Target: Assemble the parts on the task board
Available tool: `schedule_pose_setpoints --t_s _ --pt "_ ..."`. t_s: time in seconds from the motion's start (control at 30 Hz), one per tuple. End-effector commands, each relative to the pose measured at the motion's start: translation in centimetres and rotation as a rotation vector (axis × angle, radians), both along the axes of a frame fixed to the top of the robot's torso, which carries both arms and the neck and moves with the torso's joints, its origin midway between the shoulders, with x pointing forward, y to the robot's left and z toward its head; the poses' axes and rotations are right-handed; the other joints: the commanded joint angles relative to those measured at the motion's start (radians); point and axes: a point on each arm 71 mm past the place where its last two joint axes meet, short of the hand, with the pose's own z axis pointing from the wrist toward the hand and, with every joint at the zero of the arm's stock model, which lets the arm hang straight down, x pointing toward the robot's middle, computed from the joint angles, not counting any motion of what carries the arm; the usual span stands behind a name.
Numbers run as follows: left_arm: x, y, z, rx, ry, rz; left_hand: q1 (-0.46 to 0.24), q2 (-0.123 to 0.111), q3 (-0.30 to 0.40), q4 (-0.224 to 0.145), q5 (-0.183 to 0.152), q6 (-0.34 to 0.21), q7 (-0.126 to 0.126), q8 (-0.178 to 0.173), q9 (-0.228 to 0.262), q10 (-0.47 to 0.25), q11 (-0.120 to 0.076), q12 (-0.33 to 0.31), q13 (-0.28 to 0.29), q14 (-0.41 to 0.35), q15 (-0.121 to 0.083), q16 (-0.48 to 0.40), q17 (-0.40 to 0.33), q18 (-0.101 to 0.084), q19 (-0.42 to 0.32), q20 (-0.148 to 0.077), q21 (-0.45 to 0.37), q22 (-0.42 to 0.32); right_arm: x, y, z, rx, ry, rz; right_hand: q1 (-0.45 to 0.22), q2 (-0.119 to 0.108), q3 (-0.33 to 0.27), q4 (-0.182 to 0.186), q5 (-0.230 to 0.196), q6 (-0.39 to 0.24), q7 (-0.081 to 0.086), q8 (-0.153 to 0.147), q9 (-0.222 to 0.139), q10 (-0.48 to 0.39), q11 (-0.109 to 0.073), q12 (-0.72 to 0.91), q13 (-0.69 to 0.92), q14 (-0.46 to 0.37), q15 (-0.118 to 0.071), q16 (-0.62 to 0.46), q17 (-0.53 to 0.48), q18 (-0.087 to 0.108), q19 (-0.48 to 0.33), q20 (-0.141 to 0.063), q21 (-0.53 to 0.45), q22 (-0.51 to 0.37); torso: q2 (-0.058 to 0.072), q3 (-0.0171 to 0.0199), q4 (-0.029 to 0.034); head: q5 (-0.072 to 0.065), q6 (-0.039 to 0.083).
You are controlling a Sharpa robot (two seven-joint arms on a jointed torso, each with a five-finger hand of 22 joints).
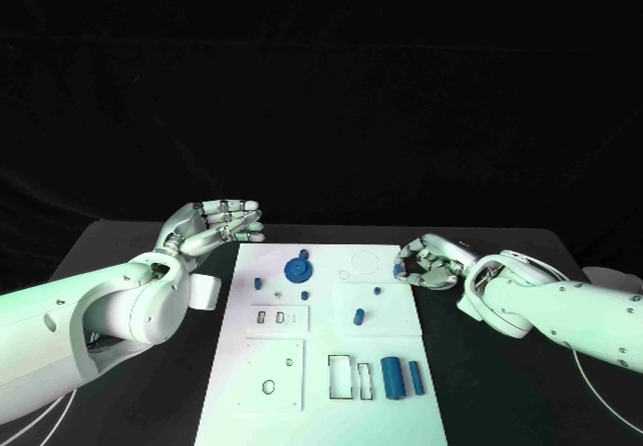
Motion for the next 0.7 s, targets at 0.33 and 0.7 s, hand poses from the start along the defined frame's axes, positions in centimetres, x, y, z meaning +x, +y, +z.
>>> schedule_pose_setpoints --t_s 0.33,0.7 --pt "-0.02 -0.24 0.13 -0.006 -0.007 -0.022 -0.008 0.001 0.001 -0.007 -0.003 0.004 -0.002 -0.003 0.0 0.002 -0.003 0.0 0.0 -0.005 0.002 -0.005 0.002 0.005 -0.008 -0.002 0.002 0.0 0.42 0.19 -0.04 0.001 -0.016 -0.031 0.001 0.013 0.015 -0.005 -0.01 0.019 -0.007 0.008 0.003 0.084 -0.013 0.011 0.238 0.096 -0.015 0.002 0.223 -0.003 0.019 -0.009 0.011 0.156 0.0 -0.0002 0.0001 -0.001 -0.005" --pt "0.01 -0.18 0.1 -0.005 -0.005 -0.021 -0.008 0.001 0.001 -0.007 -0.003 0.004 -0.002 -0.003 0.0 0.002 -0.003 0.0 0.0 -0.005 0.002 -0.005 0.002 0.005 -0.008 -0.002 0.002 0.0 0.37 0.7 0.23 0.013 -0.052 -0.026 0.007 0.037 0.039 -0.023 -0.01 0.083 -0.037 0.047 0.023 0.092 -0.039 0.021 0.248 0.097 -0.036 0.003 0.229 -0.006 0.027 -0.028 0.019 0.166 -0.001 0.0009 -0.0012 0.001 -0.007"
